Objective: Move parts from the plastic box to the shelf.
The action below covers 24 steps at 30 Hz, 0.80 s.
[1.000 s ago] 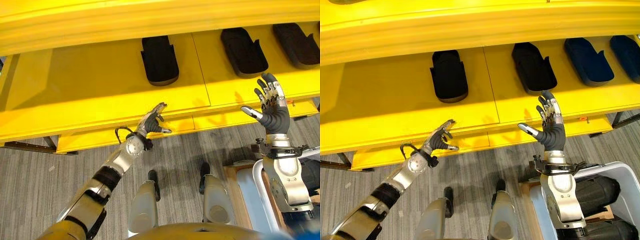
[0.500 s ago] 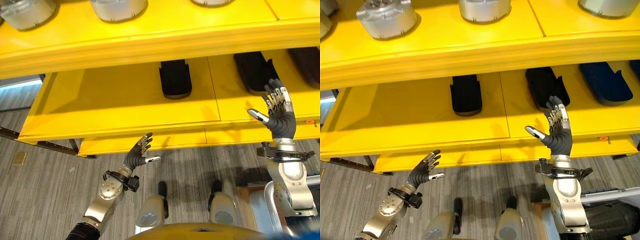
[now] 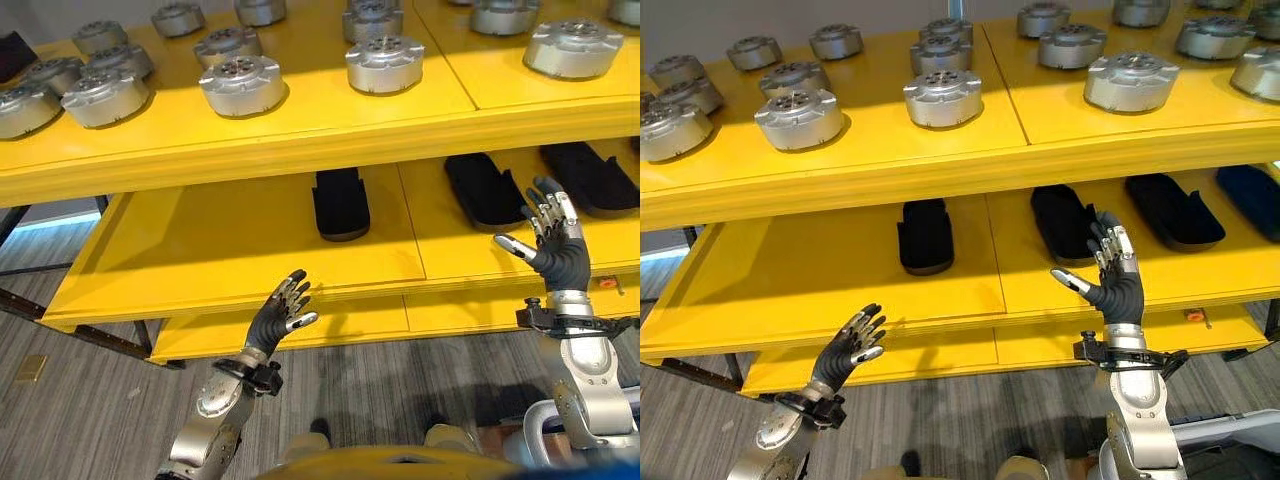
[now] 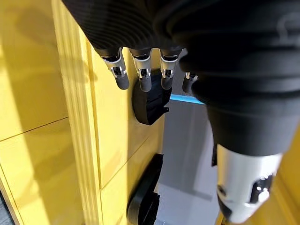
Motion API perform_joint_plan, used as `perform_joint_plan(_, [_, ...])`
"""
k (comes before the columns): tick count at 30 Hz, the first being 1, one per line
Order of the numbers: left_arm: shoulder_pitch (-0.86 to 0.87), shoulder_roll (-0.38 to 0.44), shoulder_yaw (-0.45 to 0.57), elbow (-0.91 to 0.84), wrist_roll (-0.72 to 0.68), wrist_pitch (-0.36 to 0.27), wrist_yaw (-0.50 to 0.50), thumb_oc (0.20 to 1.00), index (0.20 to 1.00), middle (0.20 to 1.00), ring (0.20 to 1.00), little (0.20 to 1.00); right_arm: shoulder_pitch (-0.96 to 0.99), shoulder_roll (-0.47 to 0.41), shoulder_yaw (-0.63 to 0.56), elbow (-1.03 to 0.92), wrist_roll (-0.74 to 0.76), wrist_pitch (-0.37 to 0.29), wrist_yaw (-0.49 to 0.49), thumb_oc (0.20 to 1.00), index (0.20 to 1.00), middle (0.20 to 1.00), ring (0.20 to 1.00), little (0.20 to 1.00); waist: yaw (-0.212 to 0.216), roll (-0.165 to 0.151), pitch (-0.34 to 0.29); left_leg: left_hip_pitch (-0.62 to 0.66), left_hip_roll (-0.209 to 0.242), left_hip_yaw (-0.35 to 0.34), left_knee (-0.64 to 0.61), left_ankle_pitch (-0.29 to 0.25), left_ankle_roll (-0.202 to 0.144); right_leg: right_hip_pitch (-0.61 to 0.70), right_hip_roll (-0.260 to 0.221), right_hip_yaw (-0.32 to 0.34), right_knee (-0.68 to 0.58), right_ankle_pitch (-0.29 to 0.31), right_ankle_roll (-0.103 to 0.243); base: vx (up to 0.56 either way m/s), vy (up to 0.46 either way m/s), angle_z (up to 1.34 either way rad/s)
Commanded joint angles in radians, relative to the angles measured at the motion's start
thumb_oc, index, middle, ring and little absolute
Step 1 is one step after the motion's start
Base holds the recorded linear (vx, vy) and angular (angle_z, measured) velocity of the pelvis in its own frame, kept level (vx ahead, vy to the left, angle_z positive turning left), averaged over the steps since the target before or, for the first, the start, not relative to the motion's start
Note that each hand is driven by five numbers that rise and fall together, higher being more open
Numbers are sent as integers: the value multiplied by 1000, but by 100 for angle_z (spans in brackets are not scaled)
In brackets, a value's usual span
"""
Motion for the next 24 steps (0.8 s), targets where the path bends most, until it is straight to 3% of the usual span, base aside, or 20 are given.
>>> perform_joint_plan(1, [-8,4,46,-94,-36,-40,-32,1000,1000,1000,1000,1000,2,-16,-64,-57,3,-42,17,1000,1000,1000,1000,1000,20,-11,-12,-57,81,-52,-28,186,-44,-6,73,11,64,-104,-47,-109,-222,-24])
perform_joint_plan(3, [8,-2,54,-105,-42,-40,-42,1000,1000,1000,1000,1000,3,-25,-74,-48,9,-45,25,1000,1000,1000,1000,1000,19,-13,-17,-59,89,-62,-30,201,-45,-10,93,29,56,-102,-58,-54,-154,-16])
perform_joint_plan(5, [3,-7,51,-116,-47,-40,-48,1000,1000,1000,1000,1000,-1,-29,-73,-36,12,-49,22,1000,1000,1000,1000,1000,30,-21,-12,-77,67,-125,-5,226,-47,-12,101,49,38,-92,-66,-57,-92,-23])
perform_joint_plan(7, [0,-9,48,-124,-47,-45,-55,1000,1000,1000,1000,1000,-18,-37,-72,-23,14,-52,25,1000,1000,1000,1000,1000,48,-37,-8,-107,-21,-261,13,215,-35,-13,102,76,5,-79,-69,-39,-70,-34])
perform_joint_plan(9, [5,-8,53,-137,-38,-46,-58,1000,1000,1000,1000,1000,-43,-37,-58,0,21,-54,26,1000,1000,1000,1000,1000,69,-57,-11,-130,-134,-394,62,158,-17,-13,109,129,-27,-56,-68,8,-92,-48])
perform_joint_plan(12, [20,-2,63,-162,-34,-51,-70,1000,1000,1000,1000,1000,-81,-29,-18,27,37,-58,42,1000,1000,1000,1000,1000,95,-73,-24,-126,-265,-531,150,30,19,-2,124,224,-68,-23,-61,61,-51,-76])
perform_joint_plan(13, [27,1,66,-167,-34,-51,-75,1000,1000,1000,1000,1000,-84,-27,-7,34,41,-58,50,1000,1000,1000,1000,1000,99,-71,-27,-121,-287,-538,171,-1,28,8,129,245,-85,-13,-58,64,20,-75])
perform_joint_plan(19, [49,16,67,-192,-48,-52,-94,1000,1000,1000,1000,1000,-62,-21,12,45,66,-48,75,1000,1000,1000,1000,1000,67,-62,-49,-64,-290,-494,157,-61,54,49,124,306,-111,13,-40,50,110,-58])
perform_joint_plan(24, [58,25,93,-204,-49,-65,-77,1000,1000,1000,1000,1000,-87,-27,49,56,59,-27,83,1000,1000,1000,1000,1000,63,-57,-64,-34,-279,-364,96,-81,89,-5,114,408,-108,65,5,-49,179,-68])
